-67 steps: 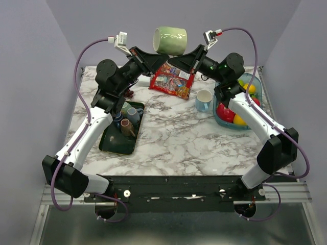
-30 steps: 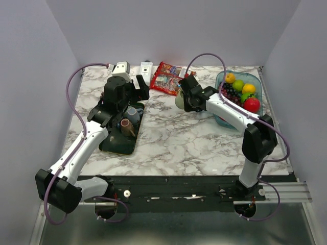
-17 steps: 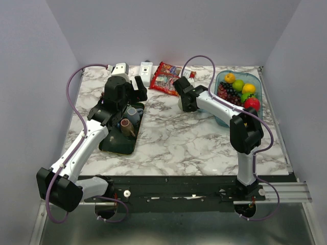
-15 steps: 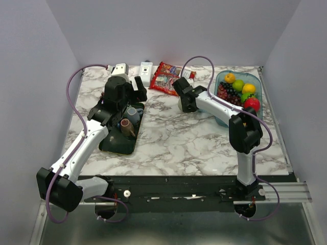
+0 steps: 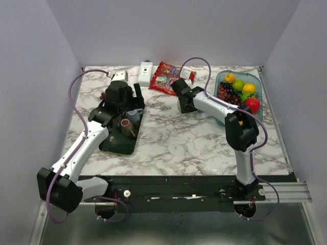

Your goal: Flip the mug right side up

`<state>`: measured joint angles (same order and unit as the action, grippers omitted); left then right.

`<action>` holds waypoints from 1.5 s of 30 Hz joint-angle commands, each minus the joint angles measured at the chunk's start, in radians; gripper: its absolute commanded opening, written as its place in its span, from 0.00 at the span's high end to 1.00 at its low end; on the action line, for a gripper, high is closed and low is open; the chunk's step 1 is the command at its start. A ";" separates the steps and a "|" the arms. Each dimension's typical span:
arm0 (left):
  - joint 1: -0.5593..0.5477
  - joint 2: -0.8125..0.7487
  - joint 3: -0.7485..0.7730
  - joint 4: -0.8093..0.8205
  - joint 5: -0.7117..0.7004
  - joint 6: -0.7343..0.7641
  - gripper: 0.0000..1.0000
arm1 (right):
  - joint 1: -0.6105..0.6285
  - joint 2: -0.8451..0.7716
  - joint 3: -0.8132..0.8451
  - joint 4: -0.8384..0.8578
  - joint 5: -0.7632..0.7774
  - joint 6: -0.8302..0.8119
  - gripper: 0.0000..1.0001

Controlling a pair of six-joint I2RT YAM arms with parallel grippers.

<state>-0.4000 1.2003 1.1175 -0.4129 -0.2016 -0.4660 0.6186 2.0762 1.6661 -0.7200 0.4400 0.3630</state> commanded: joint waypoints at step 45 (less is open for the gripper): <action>0.000 0.077 -0.416 0.065 -0.242 -0.534 0.28 | -0.007 -0.360 -0.065 -0.111 -0.038 0.080 0.18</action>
<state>-0.3950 1.2675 0.7383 -0.4530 -0.3523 -0.9749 0.6151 1.7458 1.6299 -0.8070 0.4046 0.4164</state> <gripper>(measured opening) 0.751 0.823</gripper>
